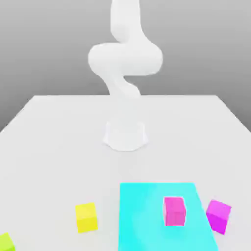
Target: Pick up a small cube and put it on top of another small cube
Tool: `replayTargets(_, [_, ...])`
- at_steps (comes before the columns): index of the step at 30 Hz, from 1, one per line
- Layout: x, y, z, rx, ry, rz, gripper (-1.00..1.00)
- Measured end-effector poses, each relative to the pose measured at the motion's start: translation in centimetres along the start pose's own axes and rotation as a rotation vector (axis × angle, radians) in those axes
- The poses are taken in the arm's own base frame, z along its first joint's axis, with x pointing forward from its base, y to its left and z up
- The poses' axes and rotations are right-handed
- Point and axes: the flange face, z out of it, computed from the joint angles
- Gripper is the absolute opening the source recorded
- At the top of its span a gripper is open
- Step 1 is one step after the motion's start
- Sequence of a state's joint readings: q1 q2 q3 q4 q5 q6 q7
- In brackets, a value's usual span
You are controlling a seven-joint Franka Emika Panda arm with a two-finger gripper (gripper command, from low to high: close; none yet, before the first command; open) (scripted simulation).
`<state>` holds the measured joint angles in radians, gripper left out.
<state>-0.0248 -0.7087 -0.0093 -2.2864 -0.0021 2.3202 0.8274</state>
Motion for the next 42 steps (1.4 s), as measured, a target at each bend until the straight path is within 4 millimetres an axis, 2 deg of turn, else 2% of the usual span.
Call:
replayTargets(5, [2.9, 1.8, 8.2, -0.114, -0.049, 0.113, 0.00])
replayTargets(10, [5.2, 5.1, 16.2, -0.224, -0.092, 0.227, 0.00])
replayTargets(16, [6.9, 11.1, 25.5, -0.356, -0.140, 0.369, 0.00])
replayTargets(20, [7.6, 16.6, 31.1, -0.448, -0.164, 0.476, 0.00])
replayTargets(24, [7.0, 21.8, 36.5, -0.534, -0.196, 0.564, 0.00])
replayTargets(28, [5.7, 27.9, 41.3, -0.622, -0.224, 0.658, 0.00])
replayTargets(32, [3.7, 34.1, 45.6, -0.704, -0.248, 0.746, 0.00])
replayTargets(35, [1.7, 37.0, 49.0, -0.717, -0.252, 0.760, 0.00])
replayTargets(36, [1.0, 37.7, 50.0, -0.718, -0.252, 0.761, -1.00])
replayTargets(41, [1.0, 37.7, 50.0, -0.717, -0.252, 0.761, -1.00])
replayTargets(42, [0.7, 38.1, 50.5, -0.718, -0.252, 0.762, -1.00])
